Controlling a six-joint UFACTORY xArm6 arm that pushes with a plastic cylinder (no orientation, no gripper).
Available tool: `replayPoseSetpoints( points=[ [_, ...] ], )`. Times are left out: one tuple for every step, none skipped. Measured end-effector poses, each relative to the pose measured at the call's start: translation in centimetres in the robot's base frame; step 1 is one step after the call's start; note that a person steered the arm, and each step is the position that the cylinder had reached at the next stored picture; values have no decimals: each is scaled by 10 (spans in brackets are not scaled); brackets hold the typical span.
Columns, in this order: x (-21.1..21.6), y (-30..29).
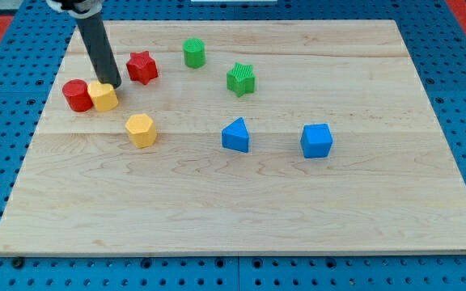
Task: Place your arm to the right side of blue triangle
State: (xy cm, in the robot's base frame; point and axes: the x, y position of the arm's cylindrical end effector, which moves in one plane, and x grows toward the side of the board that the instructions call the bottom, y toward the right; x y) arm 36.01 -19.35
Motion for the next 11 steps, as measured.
replayPoseSetpoints(
  points=[
    [24,-5],
    [30,3],
    [33,59],
    [43,83],
    [43,103],
    [59,92],
    [64,98],
    [52,136],
    [43,183],
    [51,215],
    [63,224]
  ],
)
